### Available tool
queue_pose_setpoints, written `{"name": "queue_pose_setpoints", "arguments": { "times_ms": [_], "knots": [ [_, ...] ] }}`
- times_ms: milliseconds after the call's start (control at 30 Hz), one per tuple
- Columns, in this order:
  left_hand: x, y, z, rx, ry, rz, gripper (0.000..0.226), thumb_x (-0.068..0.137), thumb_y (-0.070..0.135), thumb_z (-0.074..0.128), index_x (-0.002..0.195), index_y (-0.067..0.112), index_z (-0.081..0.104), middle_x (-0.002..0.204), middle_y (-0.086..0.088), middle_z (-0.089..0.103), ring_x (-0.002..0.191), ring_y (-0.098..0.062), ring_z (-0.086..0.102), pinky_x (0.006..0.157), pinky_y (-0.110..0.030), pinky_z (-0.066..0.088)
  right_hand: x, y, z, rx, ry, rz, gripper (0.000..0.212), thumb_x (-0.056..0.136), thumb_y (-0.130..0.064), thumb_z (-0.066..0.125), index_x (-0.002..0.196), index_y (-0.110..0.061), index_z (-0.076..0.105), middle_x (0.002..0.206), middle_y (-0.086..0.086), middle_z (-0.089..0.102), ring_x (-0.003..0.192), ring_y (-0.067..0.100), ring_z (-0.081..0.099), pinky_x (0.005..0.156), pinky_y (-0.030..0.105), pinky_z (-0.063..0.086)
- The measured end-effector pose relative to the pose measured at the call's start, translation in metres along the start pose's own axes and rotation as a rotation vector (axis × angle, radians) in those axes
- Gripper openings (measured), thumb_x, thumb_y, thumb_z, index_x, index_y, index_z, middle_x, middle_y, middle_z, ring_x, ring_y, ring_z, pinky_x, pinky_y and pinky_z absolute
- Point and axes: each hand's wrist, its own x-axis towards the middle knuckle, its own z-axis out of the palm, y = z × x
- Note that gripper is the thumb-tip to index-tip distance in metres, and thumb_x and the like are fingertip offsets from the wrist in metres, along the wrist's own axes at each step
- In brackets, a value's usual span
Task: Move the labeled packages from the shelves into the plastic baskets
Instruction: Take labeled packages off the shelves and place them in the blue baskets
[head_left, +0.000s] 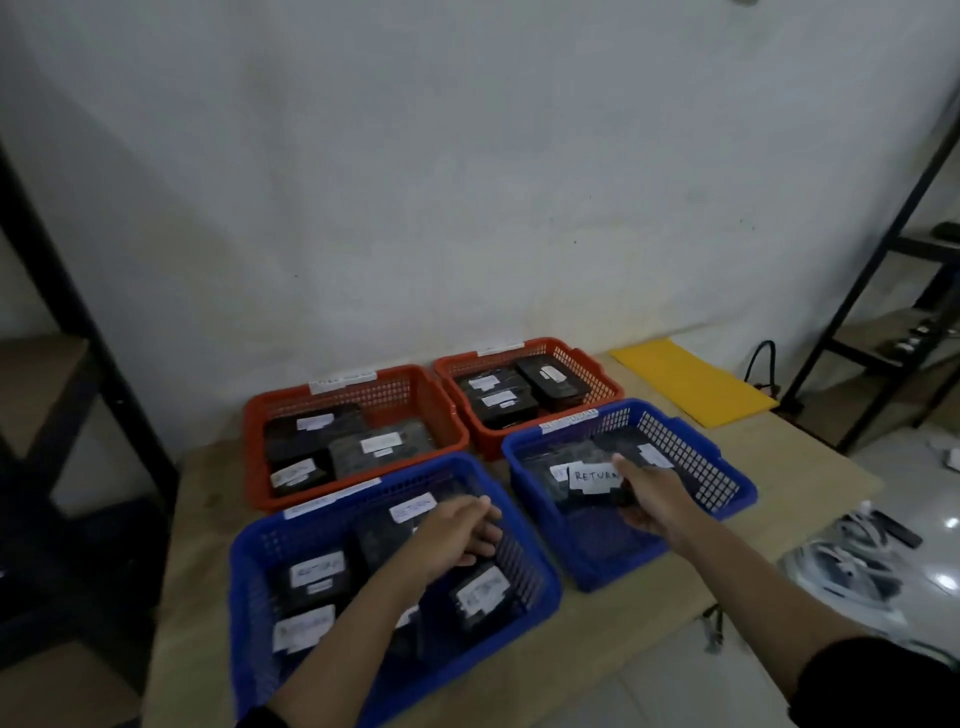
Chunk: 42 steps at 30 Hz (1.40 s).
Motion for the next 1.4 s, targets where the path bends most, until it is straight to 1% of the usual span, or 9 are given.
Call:
{"name": "queue_pose_setpoints", "arguments": {
  "times_ms": [167,267,433,600,767,933,1067,1200,1400],
  "knots": [
    [0.036,0.003,0.038,-0.013,0.024,-0.064,0.032,0.100,0.034,0.036,0.101,0.015,0.062,0.090,-0.001,0.067,0.076,-0.012,0.061,0.070,-0.023,0.045,0.072,0.021,-0.015,-0.246,-0.058,0.051,0.044,0.093,-0.040,0.057,0.101,0.003,0.059,0.095,0.020,0.062,0.070,0.028,0.060,0.071,0.041,0.056],
    [0.051,0.002,0.044,-0.005,0.039,-0.106,0.034,0.100,0.035,0.036,0.105,0.014,0.062,0.093,-0.001,0.067,0.077,-0.012,0.061,0.071,-0.024,0.046,0.096,0.036,-0.009,-0.352,-0.150,0.086,0.041,0.093,-0.039,0.058,0.108,-0.001,0.058,0.104,0.021,0.065,0.089,0.034,0.064,0.069,0.040,0.056],
    [0.070,0.001,0.044,0.011,0.086,-0.148,0.031,0.099,0.036,0.036,0.101,0.018,0.062,0.093,0.000,0.068,0.082,-0.014,0.063,0.079,-0.029,0.046,0.110,0.042,0.003,-0.566,-0.241,0.054,0.044,0.096,-0.038,0.053,0.065,-0.008,0.047,0.059,0.007,0.043,0.053,0.019,0.043,0.053,0.028,0.038],
    [0.075,-0.002,0.038,0.008,0.128,-0.158,0.030,0.098,0.037,0.037,0.097,0.022,0.064,0.095,-0.002,0.070,0.083,-0.015,0.065,0.081,-0.031,0.048,0.115,0.046,0.009,-0.612,-0.283,0.132,0.035,0.099,-0.037,0.048,0.090,-0.004,0.053,0.074,0.010,0.054,0.060,0.023,0.055,0.051,0.030,0.049],
    [0.065,-0.003,0.027,-0.004,0.164,-0.139,0.031,0.098,0.038,0.038,0.099,0.021,0.064,0.095,-0.002,0.070,0.085,-0.015,0.066,0.083,-0.031,0.049,0.109,0.042,0.011,-0.653,-0.200,0.093,0.041,0.100,-0.043,0.040,0.086,-0.006,0.050,0.073,0.007,0.050,0.062,0.019,0.050,0.051,0.028,0.042],
    [0.047,0.005,0.012,0.003,0.191,-0.120,0.032,0.099,0.038,0.037,0.099,0.021,0.065,0.099,-0.002,0.071,0.092,-0.018,0.067,0.083,-0.030,0.049,0.084,0.026,0.016,-0.791,-0.165,-0.119,0.042,0.098,-0.041,0.042,0.065,-0.015,0.044,0.061,0.002,0.046,0.053,0.016,0.043,0.051,0.028,0.035],
    [0.023,0.016,-0.007,-0.011,0.219,-0.087,0.034,0.099,0.037,0.037,0.100,0.018,0.065,0.097,-0.004,0.070,0.088,-0.019,0.066,0.082,-0.032,0.049,0.029,-0.011,0.044,-0.850,-0.185,-0.349,0.044,0.093,-0.049,0.045,0.060,-0.021,0.037,0.063,-0.001,0.044,0.069,0.024,0.054,0.062,0.030,0.041],
    [-0.018,0.027,-0.046,-0.055,0.265,0.006,0.032,0.099,0.034,0.037,0.100,0.015,0.063,0.088,-0.003,0.068,0.073,-0.015,0.064,0.069,-0.026,0.048,-0.055,-0.058,0.094,-0.846,-0.272,-0.577,0.041,0.095,-0.051,0.043,0.078,-0.014,0.053,0.077,0.004,0.056,0.085,0.028,0.063,0.066,0.032,0.041],
    [-0.136,0.024,-0.157,-0.112,0.449,0.184,0.029,0.099,0.027,0.039,0.088,0.014,0.063,0.078,-0.005,0.064,0.058,-0.008,0.062,0.055,-0.018,0.047,-0.214,-0.116,0.211,-0.723,-0.436,-0.901,0.046,0.092,-0.049,0.050,0.061,-0.016,0.059,0.058,0.001,0.058,0.063,0.023,0.061,0.058,0.031,0.042]
  ]
}}
